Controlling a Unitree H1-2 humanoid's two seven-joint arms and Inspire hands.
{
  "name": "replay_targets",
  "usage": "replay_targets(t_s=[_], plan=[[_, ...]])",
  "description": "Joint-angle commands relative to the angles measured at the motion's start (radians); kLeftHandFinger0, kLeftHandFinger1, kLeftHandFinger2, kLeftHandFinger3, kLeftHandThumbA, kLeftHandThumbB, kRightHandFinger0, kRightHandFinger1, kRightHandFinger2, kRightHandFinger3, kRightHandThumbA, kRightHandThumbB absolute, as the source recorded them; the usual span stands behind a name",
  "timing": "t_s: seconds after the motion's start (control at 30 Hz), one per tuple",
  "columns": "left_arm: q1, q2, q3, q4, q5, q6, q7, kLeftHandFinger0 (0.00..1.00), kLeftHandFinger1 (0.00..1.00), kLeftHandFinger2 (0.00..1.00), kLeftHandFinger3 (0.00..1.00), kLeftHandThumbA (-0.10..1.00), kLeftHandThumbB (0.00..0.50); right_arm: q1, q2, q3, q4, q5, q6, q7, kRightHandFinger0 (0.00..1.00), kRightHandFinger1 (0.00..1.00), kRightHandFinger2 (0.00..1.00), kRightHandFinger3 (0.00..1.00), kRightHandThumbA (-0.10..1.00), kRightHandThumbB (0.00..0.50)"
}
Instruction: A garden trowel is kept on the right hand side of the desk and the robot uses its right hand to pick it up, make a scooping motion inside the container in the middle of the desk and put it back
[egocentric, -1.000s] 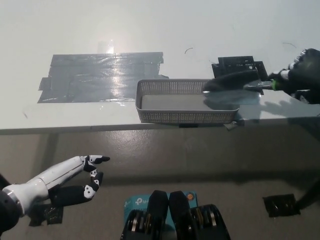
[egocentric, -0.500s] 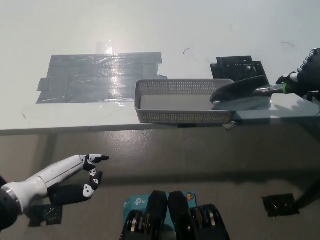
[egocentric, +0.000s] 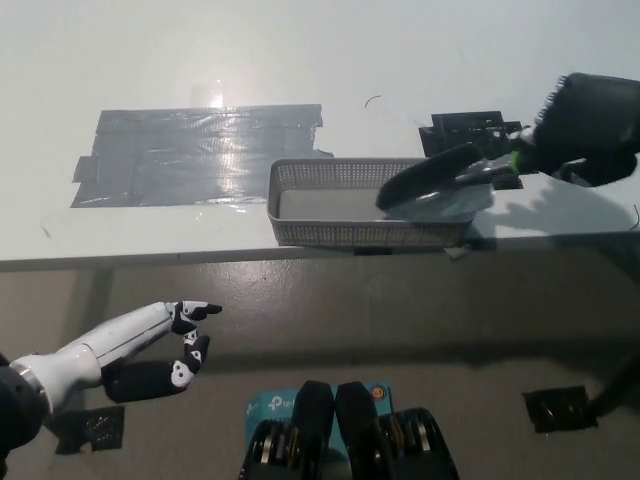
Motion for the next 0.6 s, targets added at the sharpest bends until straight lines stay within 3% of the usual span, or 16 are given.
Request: replay_targets(t_s=[0.0, 0.03, 0.1, 0.17, 0.2, 0.23, 0.27, 0.3, 0.37, 0.43, 0.47, 0.53, 0.57], plan=[[-0.028, 0.015, 0.008, -0.013, -0.001, 0.013, -0.024, 1.0, 0.99, 1.0, 1.0, 1.0, 0.394, -0.109, 0.022, -0.034, -0.054, -0.09, 0.065, 0.208, 0.0, 0.0, 0.12, 0.14, -0.1, 0.014], [-0.032, 0.013, 0.007, -0.011, 0.0, 0.013, -0.028, 1.0, 0.99, 1.0, 1.0, 1.0, 0.408, -0.12, 0.034, -0.031, -0.064, -0.103, 0.094, 0.261, 0.0, 0.02, 0.19, 0.27, -0.1, 0.001], [-0.04, 0.01, 0.003, -0.005, 0.003, 0.013, -0.028, 1.0, 1.0, 1.0, 1.0, 1.0, 0.438, -0.132, 0.059, -0.03, -0.103, -0.163, 0.178, 0.374, 0.0, 0.04, 0.24, 0.48, -0.1, 0.015], [-0.045, 0.01, 0.0, -0.008, 0.013, 0.013, -0.033, 1.0, 1.0, 1.0, 1.0, 1.0, 0.455, -0.134, 0.07, -0.033, -0.119, -0.19, 0.208, 0.422, 0.0, 0.04, 0.25, 0.62, -0.1, 0.007], [-0.048, 0.009, 0.0, -0.009, 0.014, 0.013, -0.038, 1.0, 1.0, 1.0, 1.0, 1.0, 0.457, -0.133, 0.072, -0.033, -0.133, -0.209, 0.225, 0.458, 0.0, 0.04, 0.26, 0.83, -0.04, 0.0], [-0.051, 0.007, 0.0, -0.012, 0.018, 0.013, -0.039, 1.0, 1.0, 1.0, 1.0, 1.0, 0.46, -0.132, 0.072, -0.03, -0.135, -0.224, 0.224, 0.475, 0.0, 0.03, 0.26, 0.88, -0.03, 0.0], [-0.052, 0.006, 0.0, -0.012, 0.018, 0.013, -0.039, 1.0, 1.0, 1.0, 1.0, 1.0, 0.461, -0.131, 0.073, -0.033, -0.137, -0.228, 0.224, 0.48, 0.0, 0.03, 0.27, 0.88, -0.03, 0.0], [-0.053, 0.006, 0.002, -0.025, 0.019, 0.013, -0.04, 1.0, 0.99, 1.0, 1.0, 1.0, 0.392, -0.123, 0.084, -0.015, -0.126, -0.267, 0.242, 0.533, 0.0, 0.11, 0.36, 0.73, 0.03, 0.0], [-0.059, 0.003, 0.006, -0.024, 0.021, 0.013, -0.049, 1.0, 0.99, 1.0, 1.0, 1.0, 0.4, -0.116, 0.086, -0.021, -0.127, -0.273, 0.254, 0.553, 0.0, 0.21, 0.47, 0.68, 0.06, 0.0], [-0.061, 0.001, 0.011, -0.022, 0.019, 0.013, -0.049, 1.0, 1.0, 1.0, 1.0, 1.0, 0.394, -0.101, 0.091, -0.029, -0.119, -0.279, 0.272, 0.565, 0.0, 0.2, 0.46, 0.62, 0.07, 0.0], [-0.063, 0.005, 0.006, -0.024, 0.027, 0.013, -0.054, 1.0, 1.0, 1.0, 1.0, 1.0, 0.4, -0.093, 0.092, -0.031, -0.119, -0.284, 0.281, 0.572, 0.0, 0.2, 0.47, 0.71, 0.05, 0.0], [-0.066, 0.005, 0.009, -0.018, 0.024, 0.013, -0.053, 1.0, 1.0, 1.0, 1.0, 1.0, 0.406, -0.08, 0.092, -0.035, -0.115, -0.284, 0.281, 0.571, 0.0, 0.17, 0.45, 0.75, 0.06, 0.0], [-0.072, 0.001, 0.005, -0.012, 0.018, 0.013, -0.052, 1.0, 1.0, 1.0, 1.0, 1.0, 0.409, -0.065, 0.089, -0.037, -0.109, -0.289, 0.283, 0.563, 0.02, 0.24, 0.51, 0.84, 0.13, 0.0]])
